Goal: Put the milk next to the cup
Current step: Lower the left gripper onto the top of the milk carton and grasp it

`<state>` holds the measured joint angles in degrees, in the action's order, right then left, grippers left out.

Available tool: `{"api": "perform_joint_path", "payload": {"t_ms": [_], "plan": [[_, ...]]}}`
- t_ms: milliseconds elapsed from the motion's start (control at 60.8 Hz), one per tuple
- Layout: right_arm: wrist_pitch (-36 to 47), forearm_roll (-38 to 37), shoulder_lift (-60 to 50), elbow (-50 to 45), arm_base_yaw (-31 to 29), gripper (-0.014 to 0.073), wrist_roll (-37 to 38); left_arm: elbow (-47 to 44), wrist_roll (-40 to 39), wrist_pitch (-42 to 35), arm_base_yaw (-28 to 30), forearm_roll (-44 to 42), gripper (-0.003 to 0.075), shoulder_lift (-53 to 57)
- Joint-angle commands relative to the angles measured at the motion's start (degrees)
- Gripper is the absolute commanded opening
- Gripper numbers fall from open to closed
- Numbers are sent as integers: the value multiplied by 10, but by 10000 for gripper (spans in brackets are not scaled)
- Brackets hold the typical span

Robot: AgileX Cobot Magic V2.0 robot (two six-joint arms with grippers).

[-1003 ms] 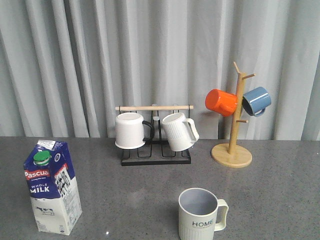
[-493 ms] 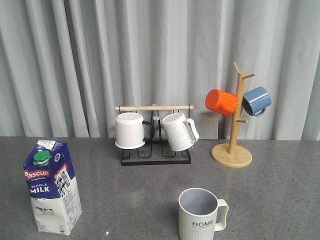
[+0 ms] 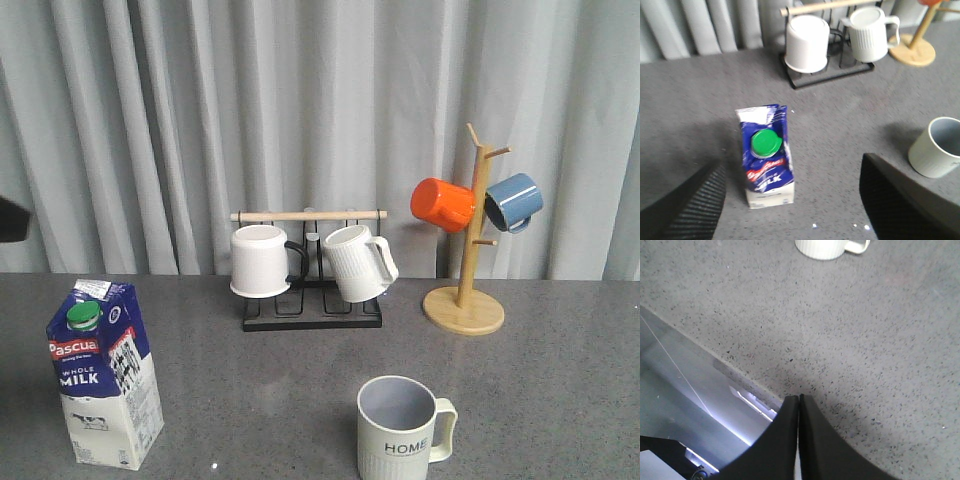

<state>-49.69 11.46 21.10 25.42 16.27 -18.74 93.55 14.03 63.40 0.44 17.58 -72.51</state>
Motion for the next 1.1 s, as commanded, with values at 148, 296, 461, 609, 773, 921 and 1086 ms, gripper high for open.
{"api": "perform_joint_path", "payload": {"t_ms": [148, 296, 461, 609, 773, 921, 1086], "plan": [[44, 4, 5, 13, -1, -5, 7, 156, -6, 51, 0, 33, 543, -142], [44, 4, 5, 13, -1, -5, 7, 180, -12, 53, 0, 28, 543, -190], [44, 4, 5, 13, -1, -5, 7, 181, -19, 63, 0, -17, 543, -222], [44, 4, 5, 13, -1, -5, 7, 181, -19, 72, 0, -13, 543, -237], [44, 4, 5, 13, -1, -5, 8, 181, -19, 81, 0, -11, 542, -251], [44, 4, 5, 13, -1, -5, 9, 181, -19, 81, -5, -10, 542, -264], [44, 4, 5, 13, -1, -5, 11, 181, -19, 81, -17, -10, 542, -278]]}}
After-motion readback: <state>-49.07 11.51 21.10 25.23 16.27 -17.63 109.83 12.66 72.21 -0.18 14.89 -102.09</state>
